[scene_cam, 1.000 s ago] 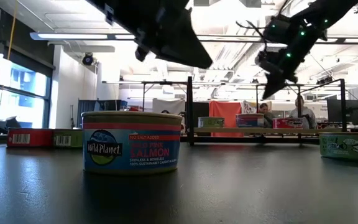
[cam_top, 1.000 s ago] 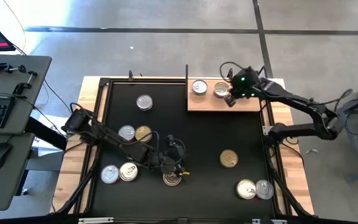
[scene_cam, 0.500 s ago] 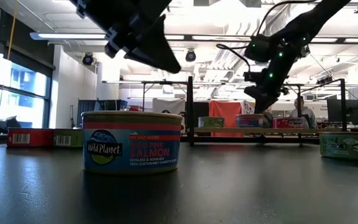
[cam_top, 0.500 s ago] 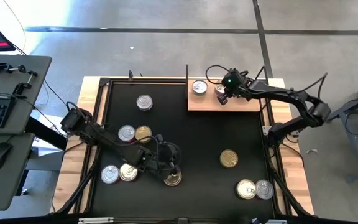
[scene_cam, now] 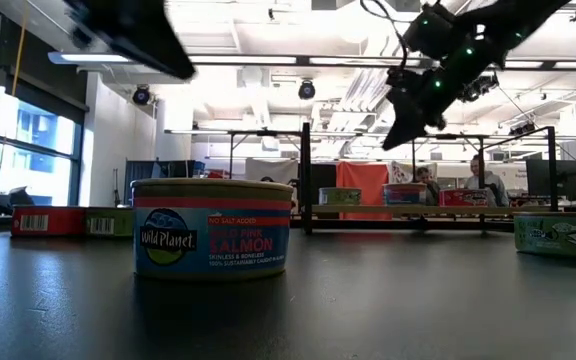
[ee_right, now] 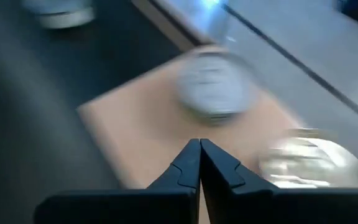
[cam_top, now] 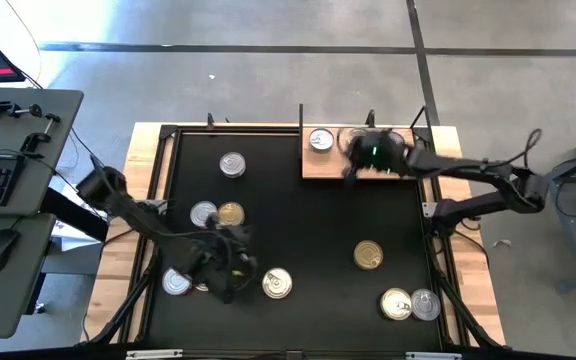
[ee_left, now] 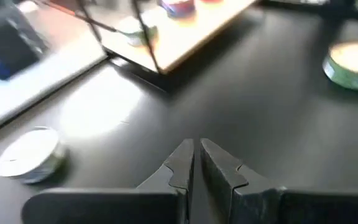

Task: Stack canned seafood by type on shelf
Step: Stack the green tuna can on top of the other green tuna can on the shelf

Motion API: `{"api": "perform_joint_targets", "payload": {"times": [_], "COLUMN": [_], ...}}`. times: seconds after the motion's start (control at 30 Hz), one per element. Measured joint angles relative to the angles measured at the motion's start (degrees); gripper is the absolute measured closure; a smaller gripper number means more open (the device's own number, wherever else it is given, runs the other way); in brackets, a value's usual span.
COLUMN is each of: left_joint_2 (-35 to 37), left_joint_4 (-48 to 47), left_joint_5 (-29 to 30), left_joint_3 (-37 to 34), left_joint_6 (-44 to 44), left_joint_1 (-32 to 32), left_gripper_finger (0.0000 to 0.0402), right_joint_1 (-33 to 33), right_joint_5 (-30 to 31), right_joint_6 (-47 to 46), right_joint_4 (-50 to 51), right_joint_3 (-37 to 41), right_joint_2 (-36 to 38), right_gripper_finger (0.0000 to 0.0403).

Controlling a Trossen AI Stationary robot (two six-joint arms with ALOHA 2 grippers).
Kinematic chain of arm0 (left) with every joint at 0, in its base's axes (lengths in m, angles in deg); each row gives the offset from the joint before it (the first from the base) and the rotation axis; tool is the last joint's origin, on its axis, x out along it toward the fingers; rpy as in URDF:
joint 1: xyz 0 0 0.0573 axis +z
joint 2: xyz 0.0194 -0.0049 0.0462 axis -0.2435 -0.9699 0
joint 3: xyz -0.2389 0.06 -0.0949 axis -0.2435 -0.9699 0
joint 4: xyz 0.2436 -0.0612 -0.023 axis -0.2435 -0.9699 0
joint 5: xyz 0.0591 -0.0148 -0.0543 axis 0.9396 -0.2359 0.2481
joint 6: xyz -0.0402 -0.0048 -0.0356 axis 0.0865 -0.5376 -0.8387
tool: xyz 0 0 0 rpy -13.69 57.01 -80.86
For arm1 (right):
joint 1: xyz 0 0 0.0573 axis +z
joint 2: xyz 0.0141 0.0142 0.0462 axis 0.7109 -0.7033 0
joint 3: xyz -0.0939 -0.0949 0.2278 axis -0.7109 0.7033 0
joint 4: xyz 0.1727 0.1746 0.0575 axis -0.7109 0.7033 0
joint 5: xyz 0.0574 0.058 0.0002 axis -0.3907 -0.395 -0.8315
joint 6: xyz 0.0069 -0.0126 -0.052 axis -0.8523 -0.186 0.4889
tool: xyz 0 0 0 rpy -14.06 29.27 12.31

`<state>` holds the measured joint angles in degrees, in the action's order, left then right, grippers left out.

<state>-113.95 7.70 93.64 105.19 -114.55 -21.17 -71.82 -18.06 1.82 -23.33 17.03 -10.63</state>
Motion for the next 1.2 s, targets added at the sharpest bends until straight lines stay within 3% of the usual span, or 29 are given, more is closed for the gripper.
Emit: {"api": "perform_joint_targets", "payload": {"times": [0.13, 0.27, 0.37, 0.53, 0.73, 0.83, 1.0, 1.2], "left_joint_2": [3.4, 3.8, 3.7, 3.6, 3.6, 3.6, 3.6, 3.6], "left_joint_4": [-10.8, -17.3, -20.2, -21.1, -20.2, -15.8, -7.6, -4.9], "left_joint_5": [1.2, -1.2, -1.6, -4.6, -15.4, -20.0, -33.2, -28.4], "left_joint_3": [0.0, 0.0, 0.0, 0.0, 0.0, -0.8, -5.8, -11.9], "left_joint_6": [-10.6, -16.3, -21.8, -21.8, -12.3, -3.7, 10.2, 10.0], "left_joint_1": [-1.5, -0.8, 1.3, 4.4, 10.9, 14.4, 21.2, 31.2], "left_gripper_finger": [0.0381, 0.038, 0.0379, 0.0361, 0.0302, 0.0269, 0.0247, 0.0257], "right_joint_1": [12.4, 27.0, 37.6, 49.6, 55.2, 55.4, 55.4, 55.4], "right_joint_5": [-0.7, 0.2, 6.5, 17.5, 28.9, 29.8, 29.8, 29.8], "right_joint_6": [-4.6, -10.0, -11.4, -16.6, -19.8, -19.2, -19.0, -19.0], "right_joint_4": [-16.0, -31.6, -40.4, -44.9, -45.3, -45.6, -45.8, -45.8], "right_joint_3": [10.5, 20.0, 25.3, 31.4, 32.8, 32.8, 32.8, 32.8], "right_joint_2": [0.3, 0.2, 0.2, 0.1, 0.1, 0.1, 0.1, 0.1], "right_gripper_finger": [0.0403, 0.0403, 0.0403, 0.0403, 0.0403, 0.0403, 0.0403, 0.0403]}}
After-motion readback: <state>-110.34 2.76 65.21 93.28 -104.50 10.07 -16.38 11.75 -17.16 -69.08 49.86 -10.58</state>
